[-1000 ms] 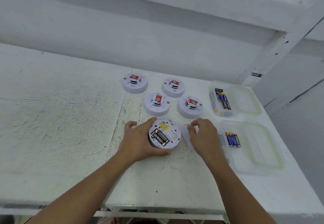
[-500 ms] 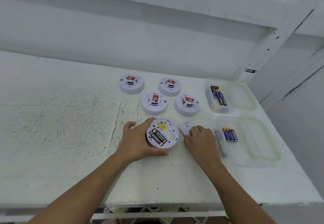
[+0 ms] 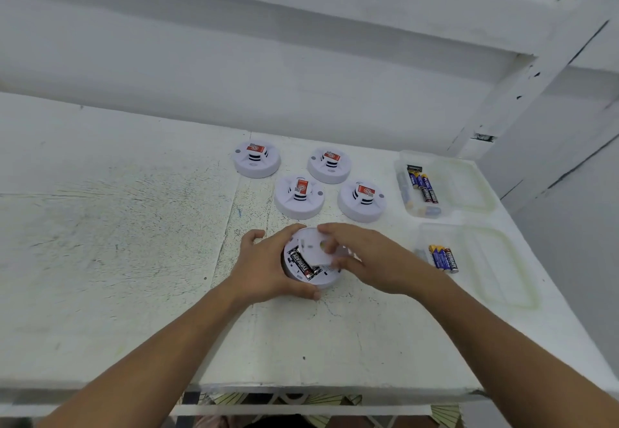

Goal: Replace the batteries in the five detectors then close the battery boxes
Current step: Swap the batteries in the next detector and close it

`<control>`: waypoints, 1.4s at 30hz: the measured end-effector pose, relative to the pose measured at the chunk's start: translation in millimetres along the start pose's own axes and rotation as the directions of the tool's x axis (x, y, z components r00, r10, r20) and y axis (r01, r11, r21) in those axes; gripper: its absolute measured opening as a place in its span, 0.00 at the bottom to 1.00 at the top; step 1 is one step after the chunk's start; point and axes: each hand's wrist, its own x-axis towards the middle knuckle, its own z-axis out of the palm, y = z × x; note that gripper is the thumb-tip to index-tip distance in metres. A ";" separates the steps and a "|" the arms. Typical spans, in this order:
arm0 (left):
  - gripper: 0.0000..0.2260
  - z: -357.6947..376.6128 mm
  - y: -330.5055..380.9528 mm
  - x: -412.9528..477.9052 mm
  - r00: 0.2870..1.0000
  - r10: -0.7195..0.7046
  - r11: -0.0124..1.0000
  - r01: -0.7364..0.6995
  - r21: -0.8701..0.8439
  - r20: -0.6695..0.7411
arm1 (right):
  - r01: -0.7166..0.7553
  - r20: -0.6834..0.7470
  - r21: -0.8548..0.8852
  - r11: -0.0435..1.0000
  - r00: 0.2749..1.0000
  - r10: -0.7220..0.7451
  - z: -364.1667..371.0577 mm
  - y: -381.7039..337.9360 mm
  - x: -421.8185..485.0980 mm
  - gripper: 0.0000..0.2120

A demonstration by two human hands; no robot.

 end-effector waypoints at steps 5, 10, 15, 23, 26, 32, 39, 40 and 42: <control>0.39 -0.6 -2.8 0.8 1.000 0.004 1.000 -0.004 0.005 0.028 | 0.117 0.174 -0.236 0.965 0.982 -0.077 1.5 -5.8 10.4 0.09; 0.44 1.0 -4.4 3.3 0.999 0.008 1.000 -0.009 0.029 0.046 | 0.148 0.212 -0.288 0.946 0.973 -0.087 0.7 -2.9 16.1 0.10; 0.45 0.9 -7.4 4.9 0.999 -0.012 0.999 0.011 0.048 0.034 | 0.168 0.235 -0.226 0.960 0.965 -0.113 2.0 3.7 23.7 0.16; 0.50 -0.9 -7.2 4.9 1.000 0.002 0.998 -0.004 0.063 0.031 | 0.217 0.266 -0.163 0.963 0.949 -0.169 -2.4 2.0 23.1 0.24; 0.50 -0.5 -8.0 5.4 1.000 0.000 0.999 -0.001 0.046 0.025 | 0.216 0.275 -0.120 0.969 0.945 -0.176 -2.8 4.7 24.9 0.24; 0.49 0.4 -11.4 7.2 1.000 -0.006 0.998 0.004 0.057 0.031 | 0.230 0.296 -0.075 0.970 0.934 -0.198 -6.7 8.3 30.0 0.24; 0.51 1.3 -12.9 8.2 1.000 0.007 0.998 -0.008 0.059 0.023 | 0.263 0.313 -0.072 0.962 0.922 -0.229 -6.9 9.9 29.3 0.20; 0.52 0.5 -13.0 7.9 1.000 0.014 0.998 -0.016 0.063 0.027 | 0.260 0.304 -0.069 0.963 0.925 -0.228 -6.0 9.4 28.5 0.19; 0.52 -0.3 -14.5 8.3 0.999 0.028 0.997 -0.031 0.064 0.045 | 0.254 0.282 -0.070 0.965 0.933 -0.225 -2.7 10.0 27.1 0.18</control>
